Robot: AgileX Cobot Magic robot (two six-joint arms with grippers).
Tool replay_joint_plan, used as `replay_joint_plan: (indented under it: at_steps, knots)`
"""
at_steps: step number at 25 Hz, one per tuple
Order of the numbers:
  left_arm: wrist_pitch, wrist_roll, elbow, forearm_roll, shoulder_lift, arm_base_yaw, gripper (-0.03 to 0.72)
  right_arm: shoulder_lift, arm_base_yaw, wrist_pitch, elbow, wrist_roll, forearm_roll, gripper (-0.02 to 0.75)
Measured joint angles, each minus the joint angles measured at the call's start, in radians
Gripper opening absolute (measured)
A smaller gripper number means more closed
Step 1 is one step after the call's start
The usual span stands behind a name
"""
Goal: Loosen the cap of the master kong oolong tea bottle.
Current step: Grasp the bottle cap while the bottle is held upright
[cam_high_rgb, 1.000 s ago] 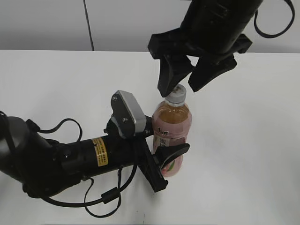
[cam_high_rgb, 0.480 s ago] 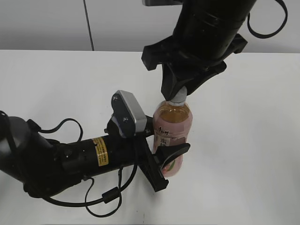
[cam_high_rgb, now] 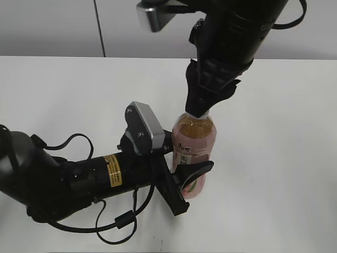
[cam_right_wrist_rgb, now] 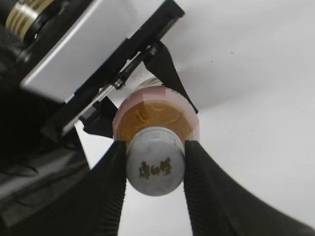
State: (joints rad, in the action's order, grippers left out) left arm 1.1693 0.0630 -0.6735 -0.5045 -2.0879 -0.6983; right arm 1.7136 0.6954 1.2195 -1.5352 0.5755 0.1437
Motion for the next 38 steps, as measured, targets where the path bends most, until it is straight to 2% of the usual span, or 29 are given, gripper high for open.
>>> replay_joint_plan:
  at_steps: [3, 7, 14, 15, 17, 20, 23, 26, 31, 33, 38]
  knots:
    - [0.000, 0.000, 0.000, 0.000, 0.000, 0.000, 0.383, 0.000, 0.000, 0.000, -0.002, 0.387, 0.002, 0.273]
    - [0.002, 0.000, 0.000, 0.000, -0.001, 0.000, 0.382, 0.000, 0.000, 0.001, -0.003, 0.703, 0.006, 0.272]
    - [0.002, 0.000, 0.000, -0.001, -0.001, 0.000, 0.382, 0.000, 0.000, 0.001, -0.003, 0.757, 0.012, 0.272]
    - [0.002, 0.000, 0.000, -0.001, -0.001, 0.000, 0.382, 0.000, 0.000, 0.001, -0.003, 0.756, 0.012, 0.285]
    - [0.002, 0.001, 0.000, 0.001, -0.001, 0.000, 0.382, 0.000, 0.000, 0.001, -0.003, 0.732, 0.013, 0.368]
    - [0.002, 0.001, 0.000, 0.002, -0.001, 0.000, 0.382, 0.000, 0.000, 0.000, -0.003, 0.636, 0.015, 0.494]
    - [0.002, 0.001, 0.000, 0.002, -0.001, 0.000, 0.382, 0.000, 0.000, -0.006, -0.003, 0.512, 0.024, 0.538]
    - [0.002, 0.001, 0.000, 0.002, -0.001, 0.000, 0.382, 0.000, 0.000, -0.026, -0.030, 0.265, 0.033, 0.547]
    - [0.002, 0.001, 0.000, 0.002, -0.001, 0.000, 0.382, -0.001, 0.000, -0.017, -0.138, -0.399, 0.016, 0.549]
    - [0.002, 0.001, 0.000, 0.004, -0.001, 0.000, 0.382, -0.003, 0.000, -0.016, -0.155, -0.589, -0.028, 0.550]
    - [0.002, 0.001, 0.000, 0.004, -0.001, 0.000, 0.382, 0.002, 0.000, -0.003, -0.153, -0.779, -0.053, 0.550]
